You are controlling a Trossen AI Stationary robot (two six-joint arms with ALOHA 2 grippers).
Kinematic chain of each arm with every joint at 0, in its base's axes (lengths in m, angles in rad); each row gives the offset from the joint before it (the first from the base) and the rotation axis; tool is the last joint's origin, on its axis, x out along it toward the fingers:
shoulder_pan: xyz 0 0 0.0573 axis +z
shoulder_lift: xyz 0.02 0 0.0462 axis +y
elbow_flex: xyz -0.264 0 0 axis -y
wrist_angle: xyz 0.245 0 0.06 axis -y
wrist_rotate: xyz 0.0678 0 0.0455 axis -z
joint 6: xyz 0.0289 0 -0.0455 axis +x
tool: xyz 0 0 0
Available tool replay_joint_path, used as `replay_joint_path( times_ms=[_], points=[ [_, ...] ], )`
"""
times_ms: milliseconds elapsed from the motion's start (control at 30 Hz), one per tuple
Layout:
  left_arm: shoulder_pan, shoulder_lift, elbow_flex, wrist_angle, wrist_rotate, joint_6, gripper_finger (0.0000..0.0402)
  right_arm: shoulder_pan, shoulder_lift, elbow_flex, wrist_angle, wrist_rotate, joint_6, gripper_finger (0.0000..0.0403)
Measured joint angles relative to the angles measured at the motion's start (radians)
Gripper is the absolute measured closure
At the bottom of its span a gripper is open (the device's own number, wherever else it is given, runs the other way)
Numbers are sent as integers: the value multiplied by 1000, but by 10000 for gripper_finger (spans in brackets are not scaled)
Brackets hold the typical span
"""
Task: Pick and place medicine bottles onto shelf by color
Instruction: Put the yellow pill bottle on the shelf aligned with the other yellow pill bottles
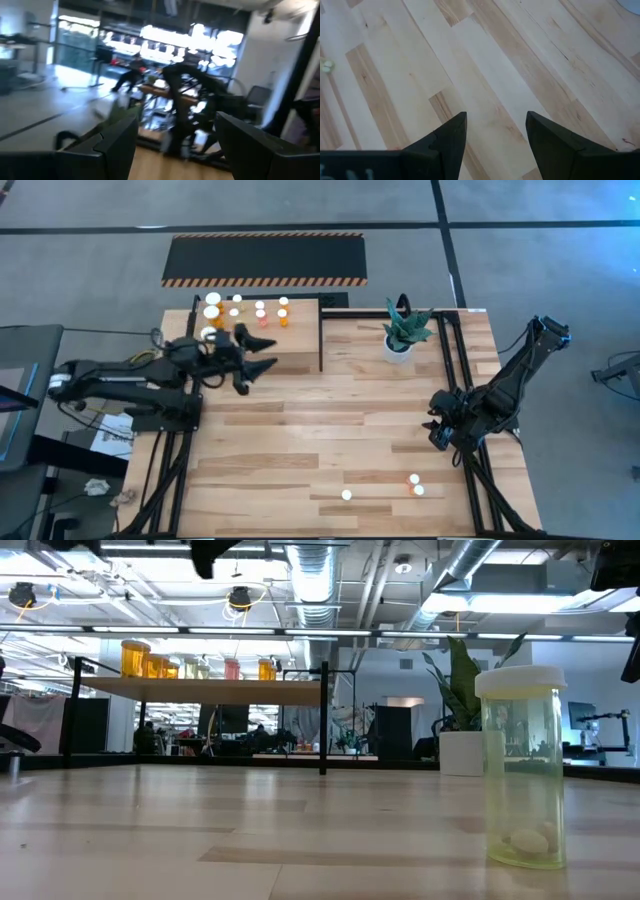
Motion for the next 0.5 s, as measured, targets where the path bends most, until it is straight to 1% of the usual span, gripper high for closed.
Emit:
replay_joint_path(
  times_ms=[167, 267, 400, 500],
  points=[
    [-119, 172, 0, 273, -1, 10, 152, 0, 0, 0, 0, 0, 0, 177],
    [-194, 265, 6, 375, -11, 31, 152, 0, 0, 0, 0, 0, 0, 177],
    [-300, 394, 99, 340, -82, 81, 152, 0, 0, 0, 0, 0, 0, 177],
    [-362, 509, 194, 262, -116, 166, 152, 0, 0, 0, 0, 0, 0, 177]
  ],
)
